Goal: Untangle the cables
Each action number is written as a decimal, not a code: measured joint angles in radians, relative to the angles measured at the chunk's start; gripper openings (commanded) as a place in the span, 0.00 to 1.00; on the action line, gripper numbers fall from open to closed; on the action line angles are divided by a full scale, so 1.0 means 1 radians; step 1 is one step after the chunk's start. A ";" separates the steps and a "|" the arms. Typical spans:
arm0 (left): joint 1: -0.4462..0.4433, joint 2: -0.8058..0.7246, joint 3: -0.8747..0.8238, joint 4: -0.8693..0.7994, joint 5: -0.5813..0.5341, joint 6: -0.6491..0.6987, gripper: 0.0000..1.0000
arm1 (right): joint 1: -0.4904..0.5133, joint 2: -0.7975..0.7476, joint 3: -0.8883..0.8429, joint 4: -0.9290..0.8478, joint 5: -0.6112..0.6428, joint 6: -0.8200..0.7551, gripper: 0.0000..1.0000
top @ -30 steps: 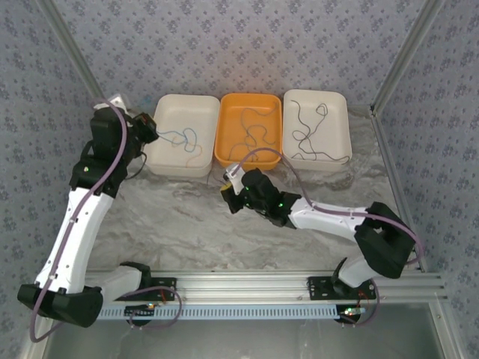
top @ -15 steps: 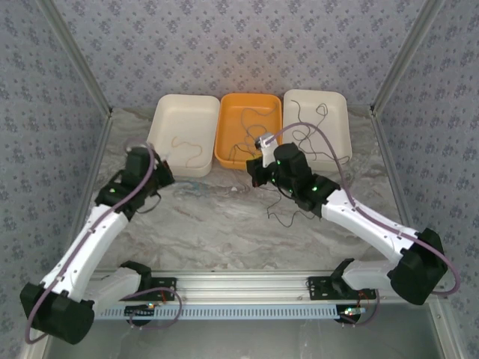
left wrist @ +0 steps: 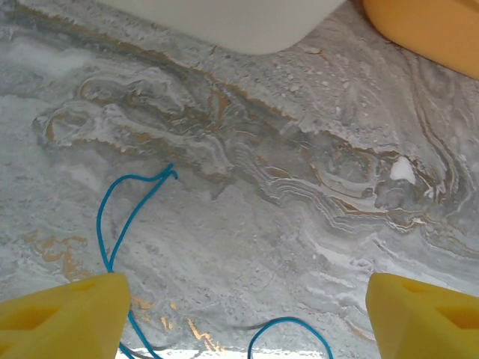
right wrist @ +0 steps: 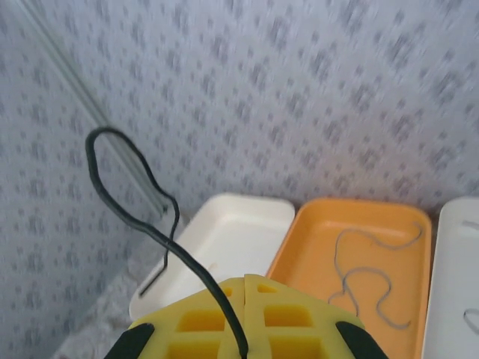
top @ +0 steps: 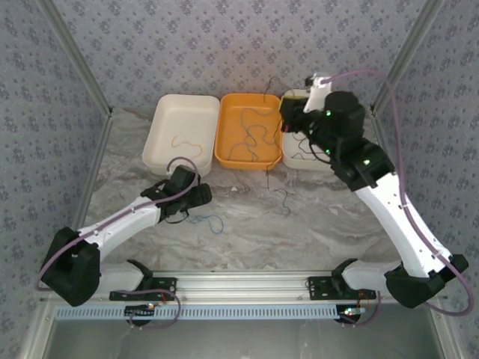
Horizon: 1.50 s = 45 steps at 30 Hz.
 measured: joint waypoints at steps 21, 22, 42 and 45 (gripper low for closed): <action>-0.155 -0.391 -0.082 -0.066 -0.112 -0.064 0.81 | -0.396 0.435 0.754 -0.133 -0.180 0.054 0.00; -0.161 -0.402 -0.089 -0.074 -0.112 -0.068 0.82 | -0.412 0.453 0.764 -0.133 -0.190 0.057 0.00; -0.175 -0.498 -0.151 -0.134 -0.111 -0.122 0.81 | -0.550 0.628 0.541 -0.112 -0.253 0.091 0.00; -0.175 -0.498 -0.151 -0.142 -0.111 -0.122 0.81 | -0.554 0.713 0.506 -0.120 -0.253 0.085 0.00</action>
